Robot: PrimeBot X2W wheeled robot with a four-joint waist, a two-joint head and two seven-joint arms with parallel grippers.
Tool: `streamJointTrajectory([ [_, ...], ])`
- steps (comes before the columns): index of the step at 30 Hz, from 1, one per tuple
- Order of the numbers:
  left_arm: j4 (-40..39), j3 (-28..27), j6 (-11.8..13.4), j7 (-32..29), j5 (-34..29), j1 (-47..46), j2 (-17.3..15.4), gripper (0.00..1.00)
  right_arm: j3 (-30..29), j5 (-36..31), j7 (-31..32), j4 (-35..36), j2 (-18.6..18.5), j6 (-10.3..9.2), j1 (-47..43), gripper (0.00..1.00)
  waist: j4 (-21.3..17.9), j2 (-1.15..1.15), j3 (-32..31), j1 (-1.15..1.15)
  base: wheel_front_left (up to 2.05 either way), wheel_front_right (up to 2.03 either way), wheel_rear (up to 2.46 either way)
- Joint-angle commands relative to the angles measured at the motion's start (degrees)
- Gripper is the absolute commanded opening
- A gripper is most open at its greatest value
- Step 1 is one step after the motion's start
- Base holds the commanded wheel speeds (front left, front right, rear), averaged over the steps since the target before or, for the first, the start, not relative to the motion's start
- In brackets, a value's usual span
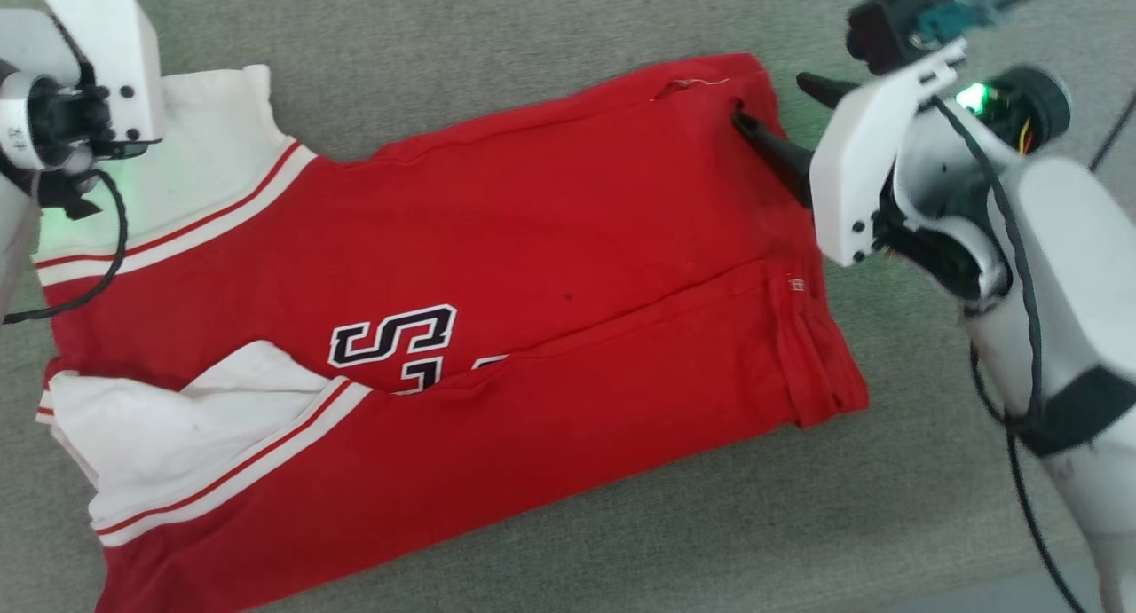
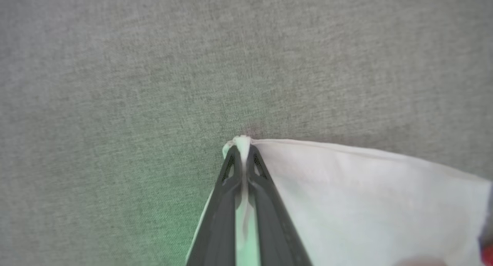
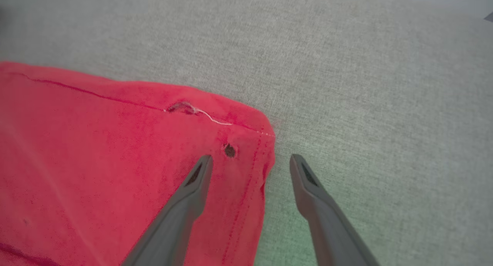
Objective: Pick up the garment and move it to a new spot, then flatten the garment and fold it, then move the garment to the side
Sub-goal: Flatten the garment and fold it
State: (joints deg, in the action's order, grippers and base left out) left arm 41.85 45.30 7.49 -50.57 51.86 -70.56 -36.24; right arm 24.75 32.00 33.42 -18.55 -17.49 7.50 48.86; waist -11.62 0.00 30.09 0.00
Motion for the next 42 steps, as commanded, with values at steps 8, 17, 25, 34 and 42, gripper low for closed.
streamJointTrajectory([
  [8,3.76,1.82,-3.1,2.41,-0.54,0.25,5.28,0.0,6.77,2.36,10.78,-11.6,0.56,-0.02,8.28,1.0,2.62,0.0,0.22,0.0,0.0,0.0,0.0],
  [17,6.63,1.39,-4.87,5.14,0.19,-0.69,6.66,0.0,12.25,7.99,12.67,-13.77,-2.27,-0.02,9.95,0.0,4.84,0.0,-0.72,0.0,0.0,0.0,0.0],
  [25,3.57,1.49,-6.61,3.05,1.07,-1.22,5.54,0.0,11.74,10.5,4.93,-8.35,-8.04,-0.03,6.72,0.0,8.06,0.0,-4.99,0.0,0.0,0.0,0.0],
  [34,-6.84,1.34,-4.34,-0.97,2.62,1.81,1.82,0.0,9.16,11.07,1.21,-2.38,-12.46,-0.03,0.31,0.0,11.13,0.0,-9.39,0.0,0.0,0.0,0.0],
  [42,-26.86,0.97,2.7,-6.02,4.37,9.93,-5.59,0.0,5.22,10.47,1.38,7.54,-16.15,-0.03,-7.83,0.0,12.88,0.0,-12.75,0.0,0.0,0.0,0.0],
])
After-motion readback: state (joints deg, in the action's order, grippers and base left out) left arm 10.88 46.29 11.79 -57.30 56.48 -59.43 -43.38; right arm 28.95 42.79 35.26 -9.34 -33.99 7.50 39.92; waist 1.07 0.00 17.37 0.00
